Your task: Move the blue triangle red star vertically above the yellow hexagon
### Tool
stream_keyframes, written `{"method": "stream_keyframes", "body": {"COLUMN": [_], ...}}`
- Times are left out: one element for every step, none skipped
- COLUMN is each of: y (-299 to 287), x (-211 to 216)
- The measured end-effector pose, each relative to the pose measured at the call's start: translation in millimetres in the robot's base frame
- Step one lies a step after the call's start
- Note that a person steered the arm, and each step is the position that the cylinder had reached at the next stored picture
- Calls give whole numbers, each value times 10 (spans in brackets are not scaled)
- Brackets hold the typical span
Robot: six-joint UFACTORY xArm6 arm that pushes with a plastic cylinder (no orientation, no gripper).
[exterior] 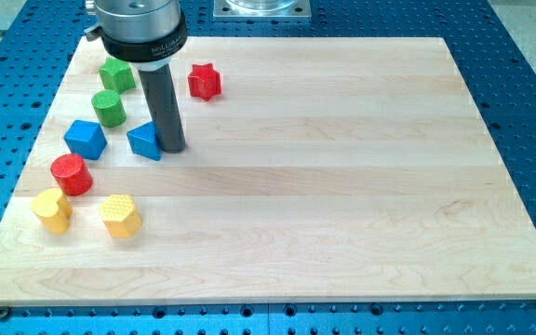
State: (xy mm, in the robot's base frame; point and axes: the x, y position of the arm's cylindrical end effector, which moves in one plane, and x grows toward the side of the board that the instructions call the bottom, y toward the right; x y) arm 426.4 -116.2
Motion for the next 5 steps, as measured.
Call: {"method": "stream_keyframes", "body": {"y": [337, 1017, 884, 399, 96], "x": [-117, -747, -1124, -1334, -1333]}}
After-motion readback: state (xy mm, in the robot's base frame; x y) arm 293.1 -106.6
